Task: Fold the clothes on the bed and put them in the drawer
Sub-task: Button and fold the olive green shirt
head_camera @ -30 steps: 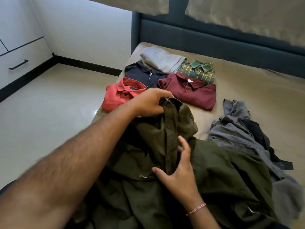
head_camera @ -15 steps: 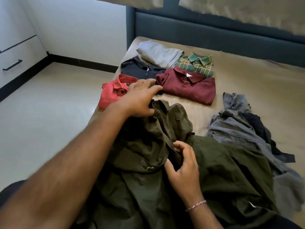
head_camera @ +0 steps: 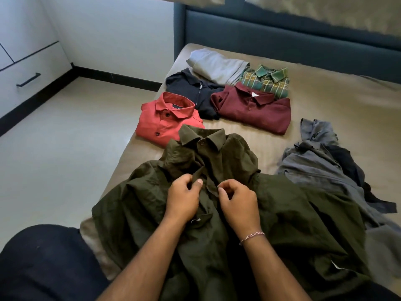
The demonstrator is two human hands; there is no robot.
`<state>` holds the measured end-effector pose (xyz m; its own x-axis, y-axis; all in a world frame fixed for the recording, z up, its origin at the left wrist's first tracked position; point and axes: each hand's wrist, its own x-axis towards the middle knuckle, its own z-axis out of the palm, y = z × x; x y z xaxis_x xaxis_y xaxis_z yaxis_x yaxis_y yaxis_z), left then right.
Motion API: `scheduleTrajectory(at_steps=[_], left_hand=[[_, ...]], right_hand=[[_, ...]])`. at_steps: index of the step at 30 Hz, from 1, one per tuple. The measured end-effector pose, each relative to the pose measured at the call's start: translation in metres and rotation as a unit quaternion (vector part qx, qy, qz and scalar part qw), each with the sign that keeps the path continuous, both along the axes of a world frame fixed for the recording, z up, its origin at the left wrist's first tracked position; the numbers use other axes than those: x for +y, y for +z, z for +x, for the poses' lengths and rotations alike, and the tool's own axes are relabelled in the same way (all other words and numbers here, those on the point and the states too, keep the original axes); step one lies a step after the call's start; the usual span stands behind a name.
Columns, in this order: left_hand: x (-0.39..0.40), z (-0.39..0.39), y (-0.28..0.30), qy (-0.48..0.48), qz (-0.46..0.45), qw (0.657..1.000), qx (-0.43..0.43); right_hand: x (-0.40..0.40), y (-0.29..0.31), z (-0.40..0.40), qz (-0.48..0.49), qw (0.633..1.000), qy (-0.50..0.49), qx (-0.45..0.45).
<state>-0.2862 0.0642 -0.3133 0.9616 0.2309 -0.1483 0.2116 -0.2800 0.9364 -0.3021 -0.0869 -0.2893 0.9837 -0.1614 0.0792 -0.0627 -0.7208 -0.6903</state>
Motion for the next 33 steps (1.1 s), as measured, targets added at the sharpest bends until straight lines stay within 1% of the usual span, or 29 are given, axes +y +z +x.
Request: scheduleTrajectory(at_steps=[2, 4, 5, 6, 7, 8, 9, 10, 12, 13, 15, 17, 18, 20, 23, 24, 26, 28, 30, 33], left_hand=[[0.005, -0.005, 0.006, 0.024, -0.019, 0.999, -0.009], [0.013, -0.011, 0.013, 0.002, -0.007, 1.0, -0.026], [0.017, -0.015, 0.018, -0.029, 0.002, 0.999, -0.035], [0.022, -0.018, 0.023, -0.066, 0.012, 0.997, -0.042], [0.028, -0.023, 0.027, -0.102, 0.026, 0.993, -0.045], [0.033, -0.029, 0.028, -0.129, 0.039, 0.99, -0.049], [0.038, -0.034, 0.03, -0.142, 0.06, 0.986, -0.06], [0.042, -0.039, 0.031, -0.138, 0.087, 0.983, -0.079], [0.051, -0.051, 0.034, -0.12, 0.128, 0.976, -0.133], [0.056, -0.058, 0.035, -0.127, 0.136, 0.97, -0.158], [0.064, -0.065, 0.037, -0.193, 0.152, 0.95, -0.192], [0.069, -0.071, 0.036, -0.275, 0.173, 0.929, -0.176], [0.071, -0.072, 0.034, -0.294, 0.19, 0.92, -0.176], [0.07, -0.074, 0.035, -0.275, 0.207, 0.917, -0.201], [0.068, -0.075, 0.052, -0.203, 0.159, 0.929, -0.264], [0.069, -0.077, 0.06, -0.18, 0.128, 0.935, -0.276], [0.073, -0.081, 0.074, -0.141, 0.064, 0.947, -0.28], [0.079, -0.08, 0.085, -0.111, 0.044, 0.951, -0.286], [0.089, -0.074, 0.097, -0.091, 0.062, 0.951, -0.288], [0.1, -0.042, 0.124, -0.093, 0.091, 0.952, -0.278]], right_hand=[[-0.005, 0.004, -0.003, 0.05, 0.999, 0.017, -0.008], [-0.013, 0.015, -0.008, 0.092, 0.991, 0.1, 0.014], [-0.019, 0.022, -0.011, 0.093, 0.982, 0.157, 0.041], [-0.025, 0.027, -0.014, 0.07, 0.973, 0.21, 0.07], [-0.032, 0.03, -0.015, 0.027, 0.963, 0.251, 0.093], [-0.036, 0.033, -0.017, -0.011, 0.955, 0.278, 0.101], [-0.04, 0.036, -0.018, -0.027, 0.952, 0.291, 0.093], [-0.041, 0.038, -0.018, -0.018, 0.953, 0.293, 0.074], [-0.041, 0.041, -0.018, 0.026, 0.961, 0.272, 0.033], [-0.04, 0.041, -0.019, 0.049, 0.964, 0.262, 0.02], [-0.037, 0.045, -0.02, 0.1, 0.963, 0.252, -0.003], [-0.035, 0.05, -0.023, 0.144, 0.956, 0.256, -0.011], [-0.034, 0.052, -0.025, 0.149, 0.952, 0.266, -0.007], [-0.033, 0.054, -0.028, 0.135, 0.946, 0.294, 0.003], [-0.033, 0.058, -0.029, 0.104, 0.95, 0.295, -0.003], [-0.034, 0.059, -0.029, 0.08, 0.955, 0.283, -0.017], [-0.033, 0.061, -0.031, -0.006, 0.967, 0.243, -0.072], [-0.033, 0.067, -0.033, -0.075, 0.972, 0.192, -0.112], [-0.038, 0.077, -0.034, -0.089, 0.977, 0.175, -0.088], [-0.047, 0.098, -0.023, -0.068, 0.977, 0.202, -0.009]])
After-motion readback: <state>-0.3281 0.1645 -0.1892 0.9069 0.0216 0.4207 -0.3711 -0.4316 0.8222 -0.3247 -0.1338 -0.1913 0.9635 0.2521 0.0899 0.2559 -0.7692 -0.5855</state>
